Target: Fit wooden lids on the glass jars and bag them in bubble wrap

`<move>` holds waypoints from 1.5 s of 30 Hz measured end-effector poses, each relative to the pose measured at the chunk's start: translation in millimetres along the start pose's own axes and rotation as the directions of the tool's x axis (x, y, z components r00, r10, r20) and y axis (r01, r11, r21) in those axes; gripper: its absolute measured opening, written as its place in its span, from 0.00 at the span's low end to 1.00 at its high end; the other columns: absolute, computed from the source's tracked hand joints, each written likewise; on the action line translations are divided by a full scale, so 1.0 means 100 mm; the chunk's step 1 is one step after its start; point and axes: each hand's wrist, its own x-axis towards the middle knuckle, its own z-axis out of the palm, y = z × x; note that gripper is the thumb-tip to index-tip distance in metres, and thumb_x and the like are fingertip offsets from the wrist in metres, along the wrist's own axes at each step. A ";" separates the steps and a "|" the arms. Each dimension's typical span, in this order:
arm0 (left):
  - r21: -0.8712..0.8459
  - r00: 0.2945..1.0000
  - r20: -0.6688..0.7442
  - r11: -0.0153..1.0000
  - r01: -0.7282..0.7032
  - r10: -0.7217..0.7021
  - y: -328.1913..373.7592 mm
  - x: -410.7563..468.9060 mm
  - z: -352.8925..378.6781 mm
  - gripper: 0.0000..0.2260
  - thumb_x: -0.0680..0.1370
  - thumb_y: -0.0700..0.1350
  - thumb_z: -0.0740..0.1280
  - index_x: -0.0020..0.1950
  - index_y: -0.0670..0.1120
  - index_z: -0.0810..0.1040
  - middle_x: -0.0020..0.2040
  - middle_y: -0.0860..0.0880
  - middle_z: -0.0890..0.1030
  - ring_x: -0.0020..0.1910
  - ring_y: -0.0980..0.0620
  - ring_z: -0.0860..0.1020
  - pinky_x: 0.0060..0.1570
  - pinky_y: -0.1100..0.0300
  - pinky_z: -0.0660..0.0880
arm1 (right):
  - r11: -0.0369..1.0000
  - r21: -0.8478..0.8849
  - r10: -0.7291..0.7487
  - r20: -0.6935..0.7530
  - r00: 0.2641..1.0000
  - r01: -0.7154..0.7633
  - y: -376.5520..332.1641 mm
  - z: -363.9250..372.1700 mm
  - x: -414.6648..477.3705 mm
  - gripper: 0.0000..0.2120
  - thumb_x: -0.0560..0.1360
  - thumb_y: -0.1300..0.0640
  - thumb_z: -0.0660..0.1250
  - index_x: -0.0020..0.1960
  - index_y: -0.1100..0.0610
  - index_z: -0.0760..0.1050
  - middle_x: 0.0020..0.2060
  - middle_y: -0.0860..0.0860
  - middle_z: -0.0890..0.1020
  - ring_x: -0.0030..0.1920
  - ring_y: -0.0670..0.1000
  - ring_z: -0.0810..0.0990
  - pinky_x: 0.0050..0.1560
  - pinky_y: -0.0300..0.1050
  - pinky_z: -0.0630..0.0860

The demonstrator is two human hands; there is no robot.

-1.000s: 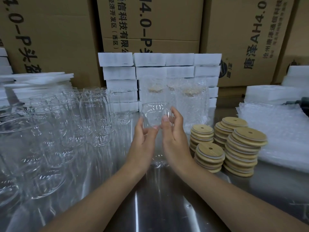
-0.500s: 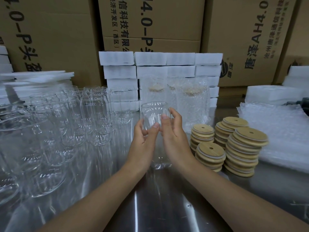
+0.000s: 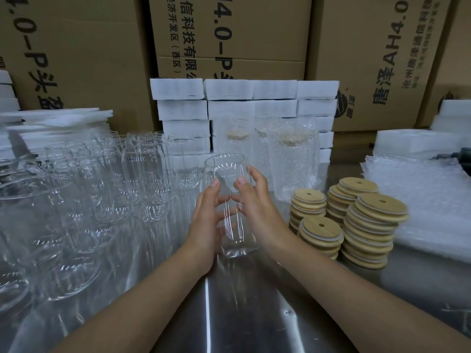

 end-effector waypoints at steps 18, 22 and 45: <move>-0.118 0.980 0.184 0.989 0.094 -0.071 0.04 -0.01 -0.07 0.27 0.63 0.60 0.71 0.62 0.56 0.78 0.55 0.54 0.81 0.55 0.54 0.79 0.43 0.57 0.79 | 0.961 0.210 0.175 0.048 0.983 -0.181 -0.06 0.00 0.06 0.11 0.80 0.40 0.53 0.56 0.43 0.66 0.55 0.56 0.81 0.47 0.49 0.84 0.49 0.42 0.79; -0.146 0.954 0.287 0.981 0.130 -0.084 0.04 0.01 -0.07 0.20 0.63 0.61 0.71 0.46 0.49 0.74 0.35 0.53 0.72 0.31 0.58 0.72 0.34 0.63 0.75 | 0.965 0.202 0.172 0.005 0.985 -0.169 -0.08 0.02 0.05 0.09 0.79 0.40 0.55 0.50 0.43 0.69 0.42 0.51 0.81 0.33 0.47 0.82 0.40 0.43 0.80; 0.097 0.993 -0.016 0.989 -0.114 0.116 0.00 0.02 -0.02 0.44 0.62 0.70 0.72 0.72 0.51 0.67 0.46 0.49 0.86 0.53 0.49 0.83 0.61 0.40 0.74 | 0.992 -0.005 0.124 -0.147 0.981 -0.126 -0.09 0.03 0.01 0.25 0.77 0.36 0.55 0.69 0.47 0.62 0.51 0.46 0.78 0.50 0.44 0.81 0.43 0.36 0.78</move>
